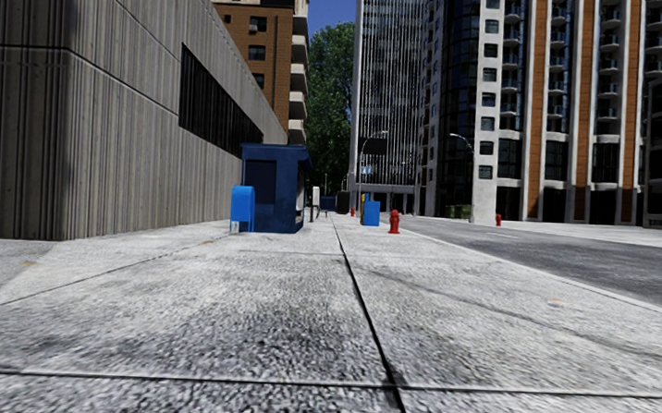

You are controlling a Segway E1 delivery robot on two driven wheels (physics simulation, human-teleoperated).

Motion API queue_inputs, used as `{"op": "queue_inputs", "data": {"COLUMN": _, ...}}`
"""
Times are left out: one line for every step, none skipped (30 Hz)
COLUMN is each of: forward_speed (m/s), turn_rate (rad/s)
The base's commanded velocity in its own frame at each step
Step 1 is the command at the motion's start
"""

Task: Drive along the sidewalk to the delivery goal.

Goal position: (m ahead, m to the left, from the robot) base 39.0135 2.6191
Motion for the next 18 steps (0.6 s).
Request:
{"op": "queue_inputs", "data": {"forward_speed": 2.00, "turn_rate": 0.00}}
{"op": "queue_inputs", "data": {"forward_speed": 2.00, "turn_rate": 0.00}}
{"op": "queue_inputs", "data": {"forward_speed": 2.00, "turn_rate": 0.00}}
{"op": "queue_inputs", "data": {"forward_speed": 2.00, "turn_rate": 0.00}}
{"op": "queue_inputs", "data": {"forward_speed": 2.00, "turn_rate": 0.00}}
{"op": "queue_inputs", "data": {"forward_speed": 2.00, "turn_rate": 0.00}}
{"op": "queue_inputs", "data": {"forward_speed": 2.00, "turn_rate": 0.00}}
{"op": "queue_inputs", "data": {"forward_speed": 2.00, "turn_rate": 0.00}}
{"op": "queue_inputs", "data": {"forward_speed": 2.00, "turn_rate": 0.00}}
{"op": "queue_inputs", "data": {"forward_speed": 2.00, "turn_rate": 0.00}}
{"op": "queue_inputs", "data": {"forward_speed": 2.00, "turn_rate": 0.00}}
{"op": "queue_inputs", "data": {"forward_speed": 2.00, "turn_rate": 0.00}}
{"op": "queue_inputs", "data": {"forward_speed": 2.00, "turn_rate": 0.00}}
{"op": "queue_inputs", "data": {"forward_speed": 2.00, "turn_rate": 0.00}}
{"op": "queue_inputs", "data": {"forward_speed": 2.00, "turn_rate": 0.00}}
{"op": "queue_inputs", "data": {"forward_speed": 2.00, "turn_rate": 0.00}}
{"op": "queue_inputs", "data": {"forward_speed": 2.00, "turn_rate": 0.00}}
{"op": "queue_inputs", "data": {"forward_speed": 2.00, "turn_rate": 0.00}}
